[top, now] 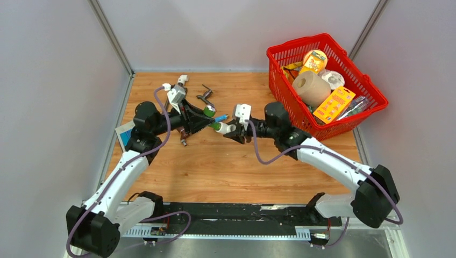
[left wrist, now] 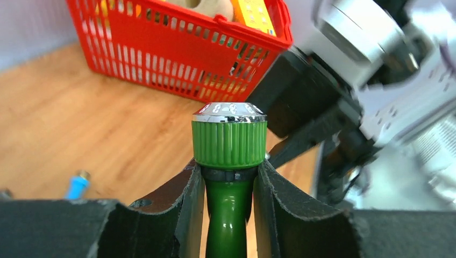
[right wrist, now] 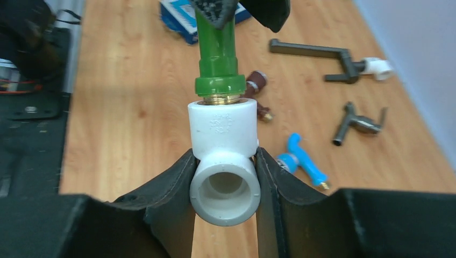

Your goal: Install the water faucets

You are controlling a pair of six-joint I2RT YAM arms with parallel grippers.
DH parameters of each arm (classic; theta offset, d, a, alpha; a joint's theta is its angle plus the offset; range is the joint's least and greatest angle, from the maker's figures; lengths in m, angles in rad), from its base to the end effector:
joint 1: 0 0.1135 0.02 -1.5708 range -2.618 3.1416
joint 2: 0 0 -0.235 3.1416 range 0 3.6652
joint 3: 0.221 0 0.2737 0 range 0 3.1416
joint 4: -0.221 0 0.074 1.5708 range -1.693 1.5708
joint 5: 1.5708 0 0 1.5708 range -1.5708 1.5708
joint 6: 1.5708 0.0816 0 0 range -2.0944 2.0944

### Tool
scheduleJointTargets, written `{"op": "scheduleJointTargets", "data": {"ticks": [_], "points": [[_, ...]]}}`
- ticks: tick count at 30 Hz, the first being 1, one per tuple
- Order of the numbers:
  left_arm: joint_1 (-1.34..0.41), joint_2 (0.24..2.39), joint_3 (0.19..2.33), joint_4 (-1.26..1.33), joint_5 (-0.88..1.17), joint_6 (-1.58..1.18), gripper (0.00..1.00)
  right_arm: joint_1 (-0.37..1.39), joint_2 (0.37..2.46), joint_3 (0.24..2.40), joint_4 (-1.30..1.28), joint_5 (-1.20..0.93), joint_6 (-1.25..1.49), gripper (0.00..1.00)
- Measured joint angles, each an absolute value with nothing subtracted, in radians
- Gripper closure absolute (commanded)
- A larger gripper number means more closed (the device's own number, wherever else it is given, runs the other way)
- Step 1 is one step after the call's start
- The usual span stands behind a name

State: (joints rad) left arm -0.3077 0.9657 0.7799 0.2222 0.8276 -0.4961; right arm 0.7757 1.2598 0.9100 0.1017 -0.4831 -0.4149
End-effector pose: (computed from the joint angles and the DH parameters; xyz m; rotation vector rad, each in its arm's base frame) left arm 0.2572 -0.1448 0.3211 0.5530 1.5978 -1.2461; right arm 0.2314 0.2801 0.2662 -1.3035 1.3052 0.6920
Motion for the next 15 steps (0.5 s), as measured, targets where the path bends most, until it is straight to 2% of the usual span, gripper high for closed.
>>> {"op": "scheduleJointTargets", "data": {"ticks": [6, 11, 14, 15], "points": [[-0.308, 1.05, 0.859, 0.188, 1.018, -0.077, 1.0, 0.594, 1.412, 1.039, 0.039, -0.934, -0.171, 1.0], [-0.307, 1.09, 0.95, 0.039, 1.105, 0.223, 1.0, 0.521, 1.528, 1.132, 0.035, -1.151, -0.004, 0.98], [-0.308, 1.072, 0.962, -0.038, 1.125, 0.374, 1.0, 0.494, 1.585, 1.177, 0.034, -1.247, 0.069, 0.84], [-0.309, 1.059, 0.954, -0.046, 1.124, 0.408, 1.0, 0.49, 1.6, 1.189, 0.033, -1.27, 0.086, 0.76]]}}
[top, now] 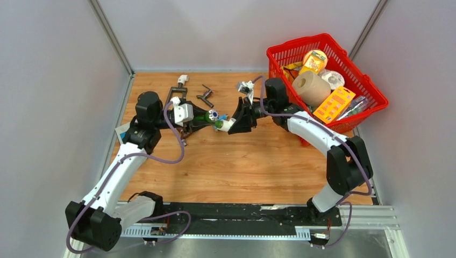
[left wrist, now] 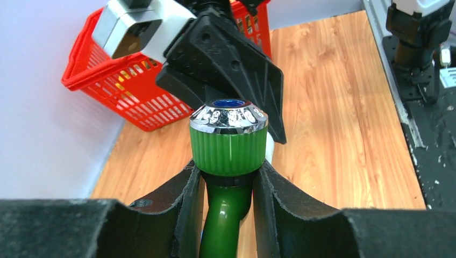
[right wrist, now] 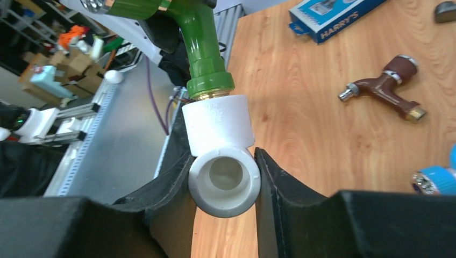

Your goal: Install the water faucets

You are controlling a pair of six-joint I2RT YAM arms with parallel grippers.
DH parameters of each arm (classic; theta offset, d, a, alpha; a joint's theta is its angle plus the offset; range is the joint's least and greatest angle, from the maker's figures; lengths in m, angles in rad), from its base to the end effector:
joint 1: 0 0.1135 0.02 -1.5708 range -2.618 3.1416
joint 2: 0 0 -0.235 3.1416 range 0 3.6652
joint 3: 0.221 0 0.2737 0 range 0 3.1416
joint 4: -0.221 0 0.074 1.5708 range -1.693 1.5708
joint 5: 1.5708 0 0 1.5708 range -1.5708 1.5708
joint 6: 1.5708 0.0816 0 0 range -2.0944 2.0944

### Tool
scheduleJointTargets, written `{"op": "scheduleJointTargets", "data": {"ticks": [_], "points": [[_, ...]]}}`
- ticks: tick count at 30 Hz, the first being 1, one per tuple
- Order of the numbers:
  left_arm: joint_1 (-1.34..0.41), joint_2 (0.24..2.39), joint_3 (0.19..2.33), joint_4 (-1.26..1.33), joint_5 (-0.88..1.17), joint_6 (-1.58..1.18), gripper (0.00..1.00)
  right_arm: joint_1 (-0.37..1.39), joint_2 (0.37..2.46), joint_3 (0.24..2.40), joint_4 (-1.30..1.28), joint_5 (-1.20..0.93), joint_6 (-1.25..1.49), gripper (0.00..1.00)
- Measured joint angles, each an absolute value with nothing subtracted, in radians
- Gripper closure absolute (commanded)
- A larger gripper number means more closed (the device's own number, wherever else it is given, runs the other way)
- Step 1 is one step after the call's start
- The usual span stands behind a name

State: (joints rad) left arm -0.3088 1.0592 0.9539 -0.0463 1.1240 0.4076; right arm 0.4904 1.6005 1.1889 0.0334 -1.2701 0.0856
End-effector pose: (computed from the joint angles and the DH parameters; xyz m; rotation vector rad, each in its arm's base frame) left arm 0.2490 -0.1567 0.3335 1.2911 1.1251 -0.8836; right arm 0.3046 0.2510 0.2603 -1.2253 1.5589 1.5948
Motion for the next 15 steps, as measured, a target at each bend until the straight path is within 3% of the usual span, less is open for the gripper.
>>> {"op": "scheduleJointTargets", "data": {"ticks": [4, 7, 10, 15], "points": [[-0.315, 0.992, 0.888, 0.004, 1.102, 0.394, 1.0, 0.485, 1.617, 1.211, 0.014, -1.324, 0.115, 0.41], [-0.329, 0.944, 0.826, 0.088, 1.091, 0.256, 1.0, 0.463, 1.591, 1.211, -0.012, -1.248, 0.116, 0.25], [-0.344, 0.929, 0.776, 0.151, 1.067, 0.078, 1.0, 0.44, 1.505, 1.187, -0.028, -1.125, 0.072, 0.15], [-0.347, 0.929, 0.756, 0.209, 0.928, -0.249, 1.0, 0.445, 1.269, 1.084, -0.023, -0.92, -0.068, 0.12]]}}
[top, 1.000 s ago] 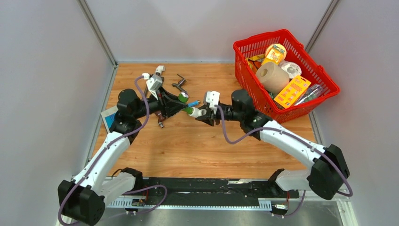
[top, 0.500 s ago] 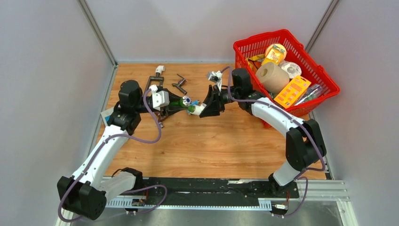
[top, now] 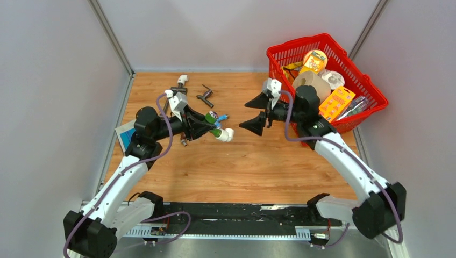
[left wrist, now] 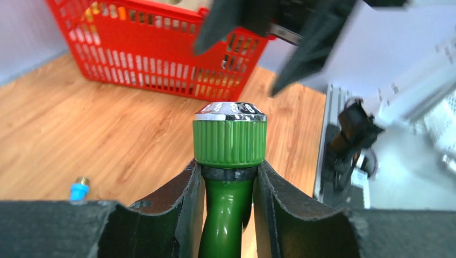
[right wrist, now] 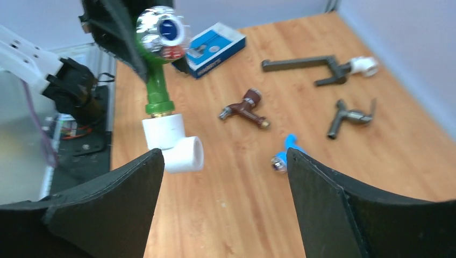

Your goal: Install the water faucets

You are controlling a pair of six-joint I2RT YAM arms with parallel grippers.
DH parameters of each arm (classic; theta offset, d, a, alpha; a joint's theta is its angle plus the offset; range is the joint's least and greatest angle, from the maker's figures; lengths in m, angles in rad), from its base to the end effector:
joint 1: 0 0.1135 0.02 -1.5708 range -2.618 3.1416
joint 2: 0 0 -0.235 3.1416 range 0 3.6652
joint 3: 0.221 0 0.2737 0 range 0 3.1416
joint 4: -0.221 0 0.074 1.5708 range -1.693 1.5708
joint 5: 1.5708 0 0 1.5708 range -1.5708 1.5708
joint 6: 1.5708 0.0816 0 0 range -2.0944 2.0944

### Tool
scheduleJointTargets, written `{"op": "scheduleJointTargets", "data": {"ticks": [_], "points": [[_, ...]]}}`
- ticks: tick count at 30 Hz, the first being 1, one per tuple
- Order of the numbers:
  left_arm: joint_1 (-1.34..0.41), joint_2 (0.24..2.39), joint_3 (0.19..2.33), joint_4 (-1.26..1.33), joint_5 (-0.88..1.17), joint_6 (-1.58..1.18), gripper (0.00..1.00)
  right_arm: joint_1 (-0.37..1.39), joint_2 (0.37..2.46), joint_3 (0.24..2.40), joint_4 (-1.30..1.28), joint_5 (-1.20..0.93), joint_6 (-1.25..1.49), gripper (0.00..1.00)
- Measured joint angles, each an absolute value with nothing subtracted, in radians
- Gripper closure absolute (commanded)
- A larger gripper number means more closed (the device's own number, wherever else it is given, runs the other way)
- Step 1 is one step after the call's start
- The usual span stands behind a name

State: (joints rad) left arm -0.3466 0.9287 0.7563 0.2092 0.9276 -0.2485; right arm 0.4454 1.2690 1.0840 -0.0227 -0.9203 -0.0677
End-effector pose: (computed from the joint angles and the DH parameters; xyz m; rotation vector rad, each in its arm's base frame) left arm 0.2369 -0.1550 0.3195 0.8426 1.4455 -1.1619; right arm 0.2829 0.2070 0.3223 -1.0863 1.4626 1.0803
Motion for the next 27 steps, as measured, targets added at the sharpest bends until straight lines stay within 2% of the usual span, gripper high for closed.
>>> {"op": "scheduleJointTargets", "data": {"ticks": [6, 12, 19, 27], "points": [[-0.346, 0.932, 0.718, 0.29, 0.733, -0.611, 1.0, 0.595, 1.054, 0.911, 0.062, -0.693, -0.276, 0.11], [-0.347, 0.982, 0.709, 0.412, 0.706, -0.913, 1.0, 0.815, 1.007, 0.759, 0.126, -0.453, -0.46, 0.14], [-0.347, 0.99, 0.709, 0.459, 0.723, -1.054, 1.0, 0.916, 1.013, 0.706, 0.246, -0.249, -0.549, 0.18], [-0.363, 0.99, 0.709, 0.465, 0.729, -1.078, 1.0, 0.916, 1.014, 0.687, 0.342, -0.217, -0.534, 0.34]]}}
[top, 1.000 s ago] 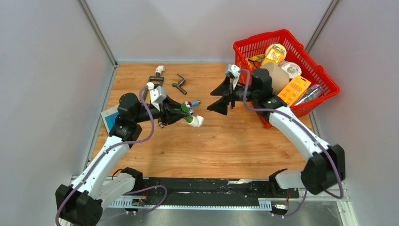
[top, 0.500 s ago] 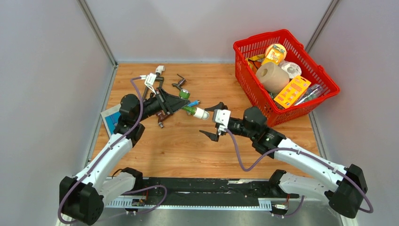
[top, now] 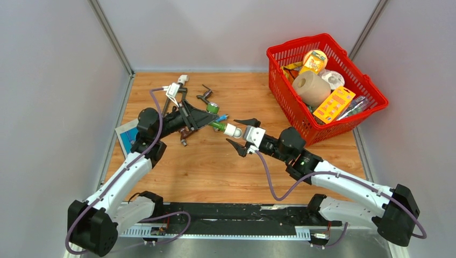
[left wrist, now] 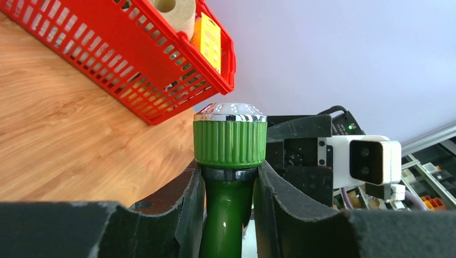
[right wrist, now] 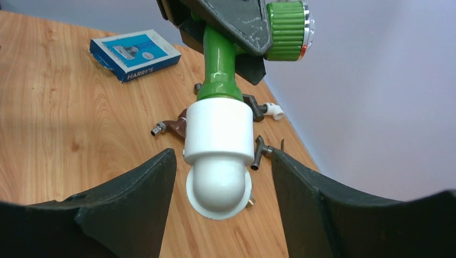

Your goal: Install the water faucets

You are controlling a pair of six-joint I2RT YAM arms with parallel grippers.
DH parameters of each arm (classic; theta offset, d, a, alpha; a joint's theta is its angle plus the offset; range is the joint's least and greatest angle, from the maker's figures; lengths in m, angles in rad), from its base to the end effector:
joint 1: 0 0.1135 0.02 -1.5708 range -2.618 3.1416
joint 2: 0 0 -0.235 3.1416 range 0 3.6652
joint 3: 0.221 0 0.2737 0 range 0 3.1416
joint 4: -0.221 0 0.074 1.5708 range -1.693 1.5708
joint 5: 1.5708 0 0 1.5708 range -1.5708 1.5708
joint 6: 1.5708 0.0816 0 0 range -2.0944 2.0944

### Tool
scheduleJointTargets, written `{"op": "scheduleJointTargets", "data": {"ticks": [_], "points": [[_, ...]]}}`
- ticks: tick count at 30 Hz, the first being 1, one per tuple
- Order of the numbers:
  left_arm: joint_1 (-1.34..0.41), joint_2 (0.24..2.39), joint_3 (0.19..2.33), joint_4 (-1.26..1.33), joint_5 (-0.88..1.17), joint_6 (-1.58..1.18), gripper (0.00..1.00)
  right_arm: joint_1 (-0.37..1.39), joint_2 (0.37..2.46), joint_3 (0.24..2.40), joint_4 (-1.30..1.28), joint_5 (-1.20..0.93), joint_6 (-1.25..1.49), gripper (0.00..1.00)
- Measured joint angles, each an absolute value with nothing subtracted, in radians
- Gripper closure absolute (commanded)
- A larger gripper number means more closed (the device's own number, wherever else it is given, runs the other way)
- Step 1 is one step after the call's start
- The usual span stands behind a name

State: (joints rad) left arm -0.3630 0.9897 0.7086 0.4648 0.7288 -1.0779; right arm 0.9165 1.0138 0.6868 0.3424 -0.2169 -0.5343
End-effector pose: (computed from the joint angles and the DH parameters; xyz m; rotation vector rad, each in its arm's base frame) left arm 0.2582 -0.1562 0.3181 0.1214 1.6661 -1.6402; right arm 0.1818 0.2659 0.2864 -1.1680 1.0564 0.4692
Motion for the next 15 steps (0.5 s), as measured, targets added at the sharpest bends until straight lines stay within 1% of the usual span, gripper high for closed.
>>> {"op": "scheduleJointTargets", "data": {"ticks": [2, 3, 4, 5, 6, 8, 12, 15], "points": [[-0.369, 0.993, 0.709, 0.472, 0.728, -1.071, 1.0, 0.916, 1.018, 0.687, 0.363, -0.232, -0.51, 0.45], [-0.372, 0.997, 0.709, 0.477, 0.728, -1.067, 1.0, 0.916, 1.022, 0.687, 0.371, -0.24, -0.494, 0.57], [-0.376, 1.002, 0.71, 0.481, 0.73, -1.057, 1.0, 0.916, 1.027, 0.687, 0.378, -0.247, -0.477, 0.71], [-0.379, 1.008, 0.71, 0.488, 0.731, -1.048, 1.0, 0.916, 1.033, 0.688, 0.383, -0.253, -0.46, 0.82], [-0.382, 1.016, 0.711, 0.498, 0.734, -1.034, 1.0, 0.916, 1.039, 0.688, 0.385, -0.253, -0.436, 0.9], [-0.382, 1.031, 0.713, 0.532, 0.752, -0.987, 1.0, 0.915, 1.05, 0.689, 0.388, -0.252, -0.376, 1.0], [-0.383, 1.032, 0.729, 0.58, 0.813, -0.82, 1.0, 0.892, 1.06, 0.697, 0.393, -0.27, -0.269, 1.0], [-0.396, 1.003, 0.76, 0.575, 0.854, -0.613, 1.0, 0.841, 1.081, 0.741, 0.379, -0.366, -0.132, 1.0]]}}
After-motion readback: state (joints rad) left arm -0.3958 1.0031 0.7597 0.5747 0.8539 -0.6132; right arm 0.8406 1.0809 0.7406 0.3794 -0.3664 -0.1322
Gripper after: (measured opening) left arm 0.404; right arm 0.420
